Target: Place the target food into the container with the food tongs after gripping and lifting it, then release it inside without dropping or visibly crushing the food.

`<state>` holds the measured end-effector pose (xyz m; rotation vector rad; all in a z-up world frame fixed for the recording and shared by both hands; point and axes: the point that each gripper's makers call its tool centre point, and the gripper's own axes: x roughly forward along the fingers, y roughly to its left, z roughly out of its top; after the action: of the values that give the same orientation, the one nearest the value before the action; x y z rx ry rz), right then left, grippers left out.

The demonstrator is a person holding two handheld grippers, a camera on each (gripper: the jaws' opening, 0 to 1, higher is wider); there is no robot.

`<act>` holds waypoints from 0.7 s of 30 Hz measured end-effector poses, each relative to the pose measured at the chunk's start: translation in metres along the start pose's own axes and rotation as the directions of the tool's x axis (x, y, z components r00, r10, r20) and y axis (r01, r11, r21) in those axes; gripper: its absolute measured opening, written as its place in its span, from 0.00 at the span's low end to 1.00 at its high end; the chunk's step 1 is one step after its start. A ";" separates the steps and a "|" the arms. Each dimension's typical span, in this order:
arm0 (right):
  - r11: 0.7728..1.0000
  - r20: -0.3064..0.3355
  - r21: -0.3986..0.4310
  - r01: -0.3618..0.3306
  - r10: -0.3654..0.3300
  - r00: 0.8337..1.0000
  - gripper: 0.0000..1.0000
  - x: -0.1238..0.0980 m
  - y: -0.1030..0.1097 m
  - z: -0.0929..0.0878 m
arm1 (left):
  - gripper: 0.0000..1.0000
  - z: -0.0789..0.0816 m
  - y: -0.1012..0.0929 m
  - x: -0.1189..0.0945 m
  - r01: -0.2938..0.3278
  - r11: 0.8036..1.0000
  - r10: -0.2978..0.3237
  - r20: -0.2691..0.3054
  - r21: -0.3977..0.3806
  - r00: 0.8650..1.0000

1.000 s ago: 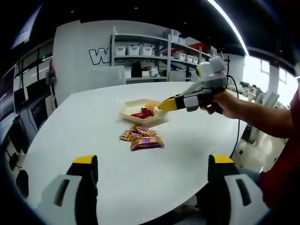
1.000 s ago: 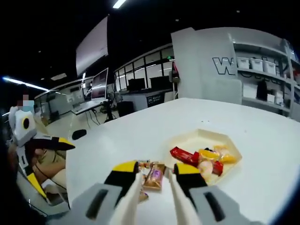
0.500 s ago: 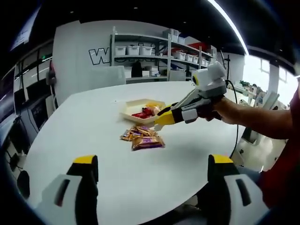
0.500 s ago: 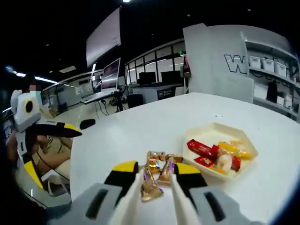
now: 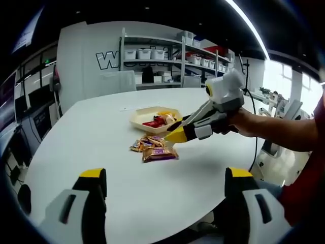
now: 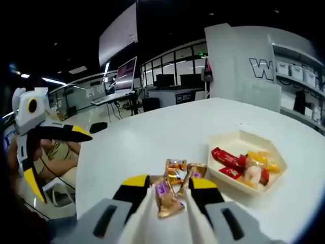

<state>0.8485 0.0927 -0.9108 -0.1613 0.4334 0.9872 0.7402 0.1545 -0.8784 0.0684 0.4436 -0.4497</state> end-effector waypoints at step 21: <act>0.995 -0.066 -0.102 -0.020 0.013 0.998 0.25 0.021 0.008 -0.016 | 0.95 -0.006 0.001 -0.001 0.001 1.000 -0.001 -0.013 -0.010 1.000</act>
<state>0.8470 0.1078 -0.9335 -0.2834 0.4442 1.0228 0.7379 0.1567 -0.8833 0.0611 0.4585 -0.4481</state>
